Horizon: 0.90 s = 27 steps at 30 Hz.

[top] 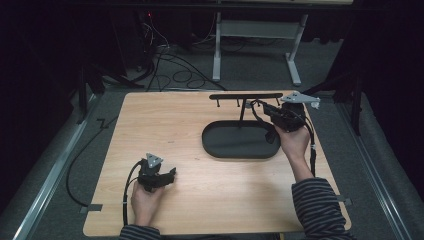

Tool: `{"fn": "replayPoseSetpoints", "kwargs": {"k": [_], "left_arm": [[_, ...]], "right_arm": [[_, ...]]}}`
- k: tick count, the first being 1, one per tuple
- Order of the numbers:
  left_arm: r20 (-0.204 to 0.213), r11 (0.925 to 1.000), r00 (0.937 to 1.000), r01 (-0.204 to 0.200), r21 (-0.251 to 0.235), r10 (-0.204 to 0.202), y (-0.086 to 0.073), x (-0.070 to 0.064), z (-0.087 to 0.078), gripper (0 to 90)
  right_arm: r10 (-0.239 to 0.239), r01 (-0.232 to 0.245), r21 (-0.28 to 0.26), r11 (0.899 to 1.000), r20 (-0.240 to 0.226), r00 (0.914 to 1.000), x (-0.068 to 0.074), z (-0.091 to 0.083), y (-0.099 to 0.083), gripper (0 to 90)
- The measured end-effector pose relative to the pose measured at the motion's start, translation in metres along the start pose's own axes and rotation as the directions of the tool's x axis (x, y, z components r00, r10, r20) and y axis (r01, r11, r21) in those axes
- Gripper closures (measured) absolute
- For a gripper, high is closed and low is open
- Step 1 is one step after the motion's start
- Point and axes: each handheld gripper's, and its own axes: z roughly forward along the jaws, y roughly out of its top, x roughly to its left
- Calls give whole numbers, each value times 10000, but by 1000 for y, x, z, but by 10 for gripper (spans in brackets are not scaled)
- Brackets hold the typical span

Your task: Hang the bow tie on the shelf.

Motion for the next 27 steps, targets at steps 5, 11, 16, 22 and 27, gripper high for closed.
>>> {"fn": "replayPoseSetpoints", "kwargs": {"k": [5, 11, 16, 22, 27], "left_arm": [[15, 10000, 10000, 12, -7, -12, 0, 0, 0, 284], [10, 10000, 10000, -7, -1, 7, 0, 0, 0, 284], [10, 10000, 10000, -5, -3, 5, 0, 0, 0, 283], [16, 10000, 10000, -12, 12, 12, 0, 0, 0, 283], [15, 10000, 10000, -24, 21, 24, 0, 0, 0, 283]], "right_arm": [[61, -61, 17, 10000, 160, 9999, -3, 7, 2, 834], [329, -329, -16, 9995, 286, 9991, -9, 13, 0, 829], [493, -503, 247, 9984, 392, 9980, -14, 21, -4, 822], [501, -517, 366, 9980, 435, 9978, -15, 25, -6, 805], [627, -648, 434, 9970, 484, 9969, -20, 26, -7, 773]]}}
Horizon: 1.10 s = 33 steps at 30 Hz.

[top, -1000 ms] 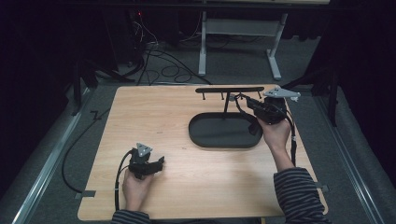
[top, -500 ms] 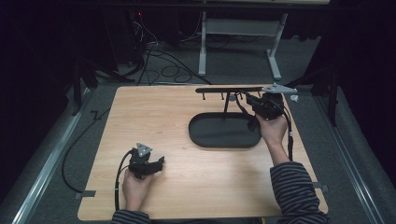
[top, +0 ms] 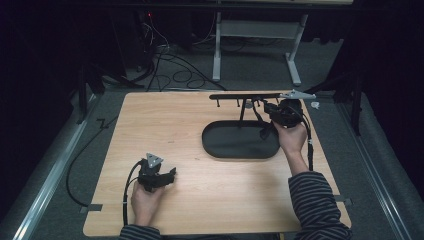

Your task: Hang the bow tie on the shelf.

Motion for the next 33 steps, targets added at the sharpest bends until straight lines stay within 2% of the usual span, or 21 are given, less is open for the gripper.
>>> {"fn": "replayPoseSetpoints", "kwargs": {"k": [3, 6, 12, 14, 21, 23, 24, 33], "left_arm": [[-1, 10000, 10000, 1, 0, -1, 0, 0, 0, 283], [-4, 10000, 10000, 3, 3, -3, 0, 0, 0, 284], [-18, 10000, 10000, -3, 14, 3, 0, 0, 0, 283], [-12, 10000, 10000, -2, 14, 2, 0, 0, 0, 284], [-10, 10000, 10000, -2, 14, 2, 0, 0, 0, 284], [-15, 10000, 10000, 8, 9, -8, 0, 0, 0, 284], [-19, 10000, 10000, 7, 20, -7, 0, 0, 0, 284], [-23, 10000, 10000, 11, -3, -11, 0, 0, 0, 284]], "right_arm": [[47, -47, 60, 10000, -37, 10000, 0, 0, -1, 764], [17, -17, 19, 10000, -102, 9999, 1, 0, -1, 710], [104, -104, -27, 9999, -224, 9997, -1, -3, -1, 703], [-53, 51, -133, 9999, -170, 9998, -1, -8, -3, 704], [6, -7, -67, 10000, -160, 9999, -4, -14, -13, 704], [-358, 358, 31, 9994, 3, 9994, -2, -18, -17, 704], [-386, 386, 48, 9992, 16, 9993, -1, -20, -18, 704], [-158, 158, -69, 9999, -24, 9999, -9, -36, -24, 687]]}}
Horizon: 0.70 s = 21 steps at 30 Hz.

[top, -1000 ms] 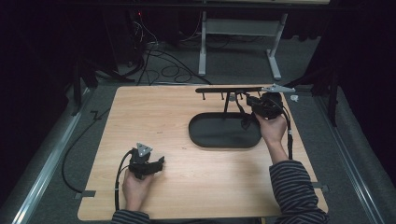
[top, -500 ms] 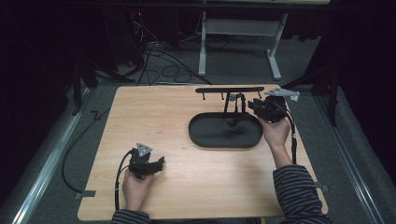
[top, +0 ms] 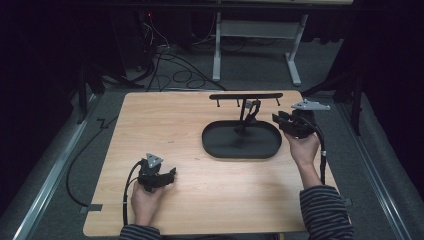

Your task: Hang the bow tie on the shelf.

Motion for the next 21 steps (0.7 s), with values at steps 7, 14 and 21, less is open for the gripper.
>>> {"fn": "replayPoseSetpoints", "kwargs": {"k": [7, 14, 21], "left_arm": [[5, 10000, 10000, 5, -3, -5, 0, 0, 0, 284], [4, 10000, 10000, 7, -4, -7, 0, 0, 0, 284], [9, 10000, 10000, 0, 11, 0, 0, 0, 0, 284]], "right_arm": [[30, -31, -155, 9999, -40, 10000, 0, -8, -1, 680], [47, -53, -243, 9997, -217, 9998, 0, -18, -5, 655], [107, -119, -333, 9994, -346, 9993, -3, -27, -10, 631]]}}
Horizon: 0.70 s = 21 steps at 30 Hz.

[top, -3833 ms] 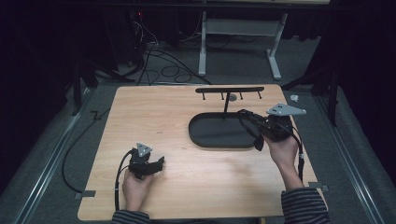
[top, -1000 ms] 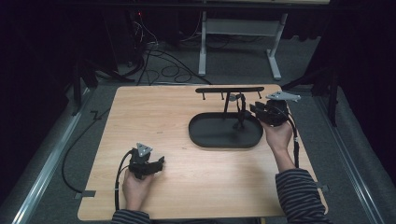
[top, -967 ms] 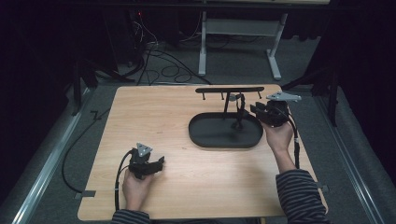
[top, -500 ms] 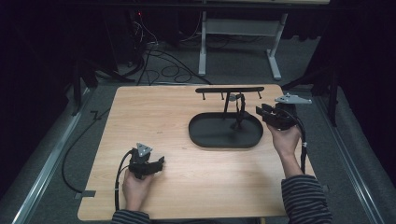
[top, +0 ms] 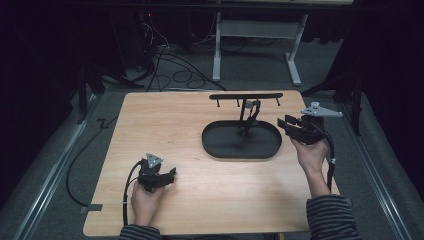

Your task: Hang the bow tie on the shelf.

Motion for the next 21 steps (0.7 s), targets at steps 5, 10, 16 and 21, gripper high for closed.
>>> {"fn": "replayPoseSetpoints", "kwargs": {"k": [5, 10, 16, 21], "left_arm": [[-5, 10000, 10000, 8, -16, -8, 0, 0, 0, 285], [-1, 10000, 10000, 5, 0, -5, 0, 0, 0, 285], [-13, 10000, 10000, 18, -13, -18, 0, 0, 0, 285], [-1, 10000, 10000, 12, 2, -12, 0, 0, 0, 284]], "right_arm": [[85, -85, -141, 9999, -6, 10000, -1, -9, -3, 623], [214, -215, -301, 9993, -30, 9998, -5, -19, -7, 616], [385, -388, -432, 9983, -92, 9992, -11, -34, -17, 616], [536, -539, -488, 9974, -71, 9985, -14, -40, -25, 619]]}}
